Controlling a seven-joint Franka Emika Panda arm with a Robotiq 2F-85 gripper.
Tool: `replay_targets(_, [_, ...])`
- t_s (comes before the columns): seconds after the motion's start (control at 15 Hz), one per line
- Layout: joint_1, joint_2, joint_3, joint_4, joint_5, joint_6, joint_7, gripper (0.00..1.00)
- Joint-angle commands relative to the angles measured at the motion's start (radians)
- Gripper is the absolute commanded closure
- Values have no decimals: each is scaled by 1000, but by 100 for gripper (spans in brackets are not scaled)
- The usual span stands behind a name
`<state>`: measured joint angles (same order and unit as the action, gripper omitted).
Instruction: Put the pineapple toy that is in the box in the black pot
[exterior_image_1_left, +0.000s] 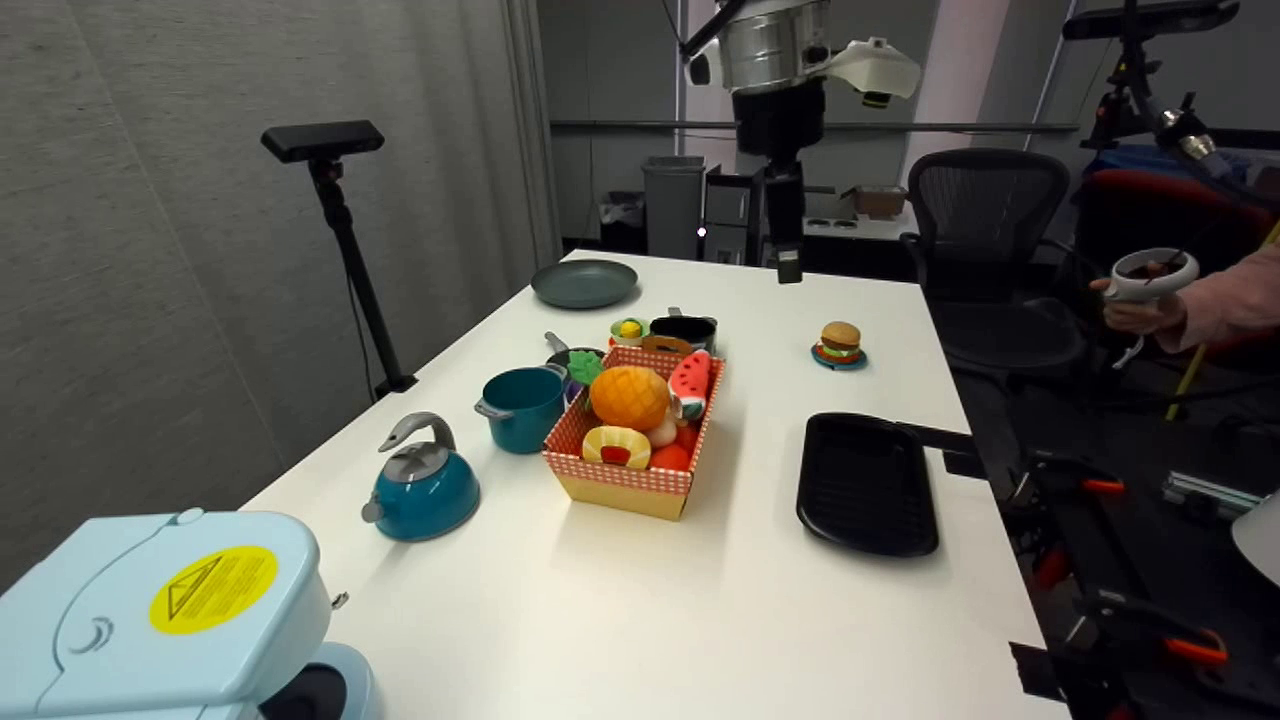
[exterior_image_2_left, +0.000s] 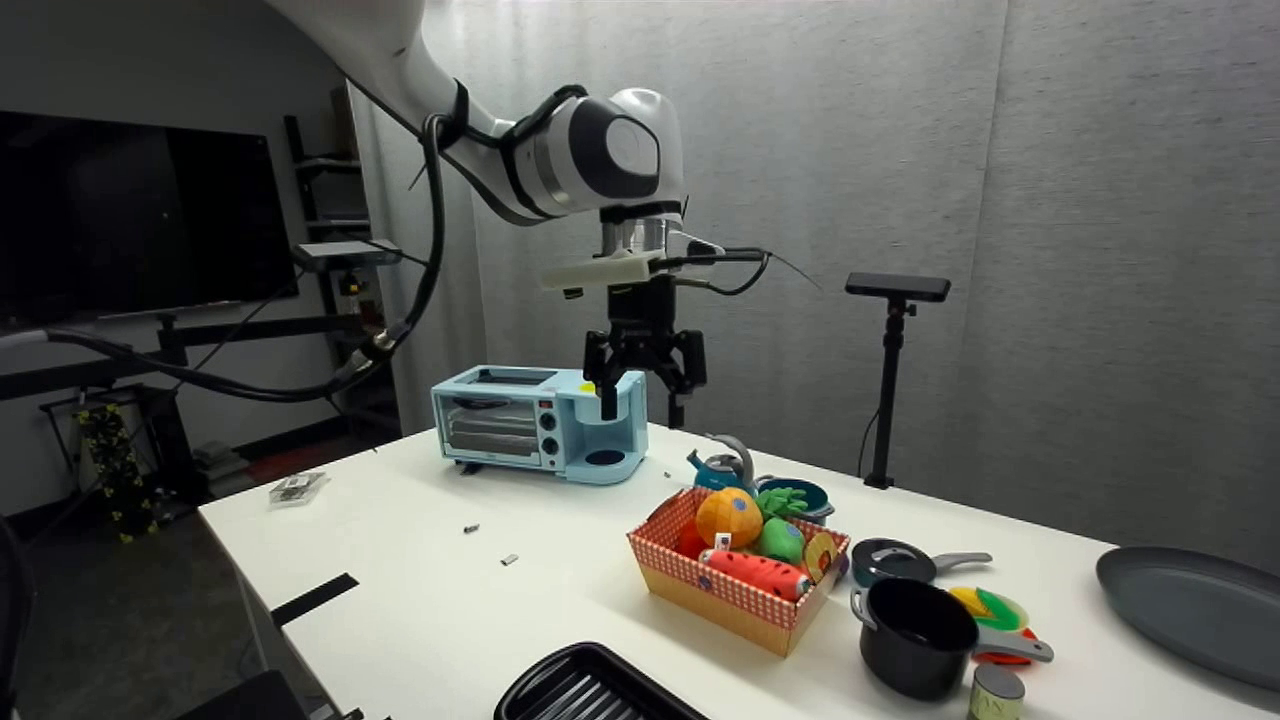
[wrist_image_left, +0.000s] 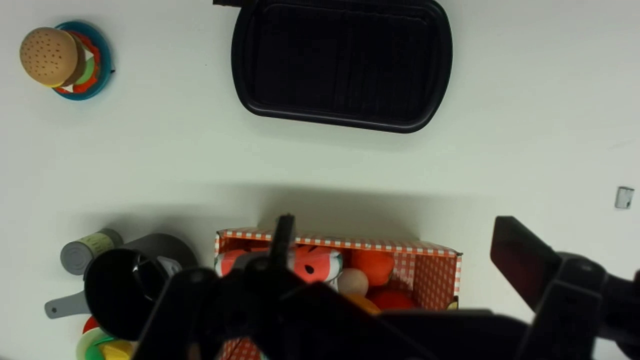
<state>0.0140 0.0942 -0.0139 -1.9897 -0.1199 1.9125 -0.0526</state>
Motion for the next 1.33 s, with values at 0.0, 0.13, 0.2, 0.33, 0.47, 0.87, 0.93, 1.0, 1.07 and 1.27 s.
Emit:
replay_targets(0.0, [-6, 7, 4, 4, 7, -2, 1, 0])
replay_targets(0.13, [-9, 11, 3, 7, 15, -3, 0, 0])
replay_targets(0.2, [-9, 11, 3, 7, 16, -3, 0, 0])
replay_targets(0.33, [-9, 11, 3, 8, 16, -3, 0, 0])
replay_targets(0.47, [-12, 15, 3, 13, 23, -10, -19, 0])
replay_targets(0.87, [-14, 102, -3, 61, 6, 10, 4, 0])
replay_targets(0.93, [-15, 121, -6, 72, 3, 14, 7, 0])
replay_targets(1.0, [-15, 144, -9, 87, -5, 28, 15, 0])
replay_targets(1.07, [-16, 165, -13, 100, -13, 45, 20, 0])
replay_targets(1.27, [-14, 226, -27, 142, -44, 110, 39, 0])
